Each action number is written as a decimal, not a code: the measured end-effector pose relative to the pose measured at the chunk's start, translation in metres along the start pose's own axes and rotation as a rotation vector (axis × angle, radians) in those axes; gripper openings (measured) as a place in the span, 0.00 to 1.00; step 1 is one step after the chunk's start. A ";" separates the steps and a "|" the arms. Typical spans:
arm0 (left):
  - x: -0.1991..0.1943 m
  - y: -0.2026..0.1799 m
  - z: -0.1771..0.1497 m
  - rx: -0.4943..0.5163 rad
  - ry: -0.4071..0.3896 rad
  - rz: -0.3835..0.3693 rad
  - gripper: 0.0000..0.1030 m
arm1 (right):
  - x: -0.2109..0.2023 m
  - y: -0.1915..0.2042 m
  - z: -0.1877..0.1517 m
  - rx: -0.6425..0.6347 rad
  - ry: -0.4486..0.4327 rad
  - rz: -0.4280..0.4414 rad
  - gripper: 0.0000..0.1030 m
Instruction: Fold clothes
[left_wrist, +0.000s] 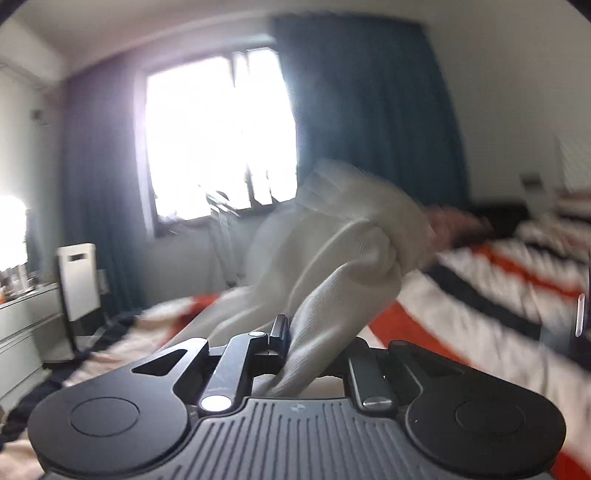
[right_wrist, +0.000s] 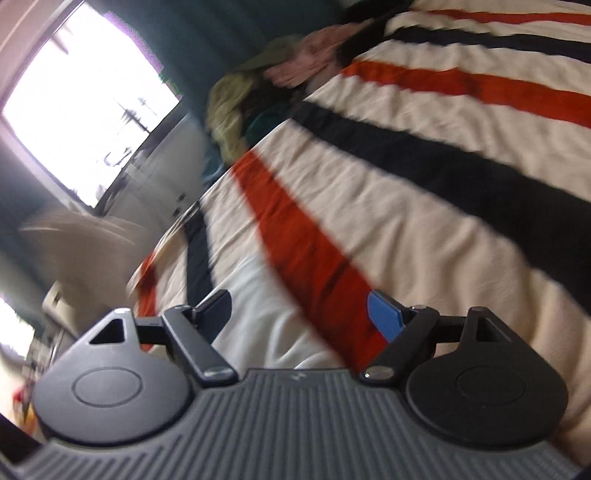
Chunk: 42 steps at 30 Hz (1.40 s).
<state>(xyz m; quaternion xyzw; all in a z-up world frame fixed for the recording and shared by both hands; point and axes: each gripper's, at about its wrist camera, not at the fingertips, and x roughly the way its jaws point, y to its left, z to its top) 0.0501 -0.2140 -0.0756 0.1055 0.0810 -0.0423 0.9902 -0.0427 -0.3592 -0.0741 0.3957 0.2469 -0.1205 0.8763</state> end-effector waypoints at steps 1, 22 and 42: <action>0.004 -0.007 -0.009 0.018 0.024 -0.017 0.12 | 0.001 -0.006 0.002 0.030 -0.007 -0.013 0.82; -0.054 0.102 -0.008 -0.072 0.311 -0.062 0.81 | 0.035 0.005 -0.030 0.181 0.225 0.272 0.82; -0.035 0.148 -0.033 -0.195 0.392 -0.006 0.85 | 0.100 0.029 -0.042 0.246 0.244 0.266 0.46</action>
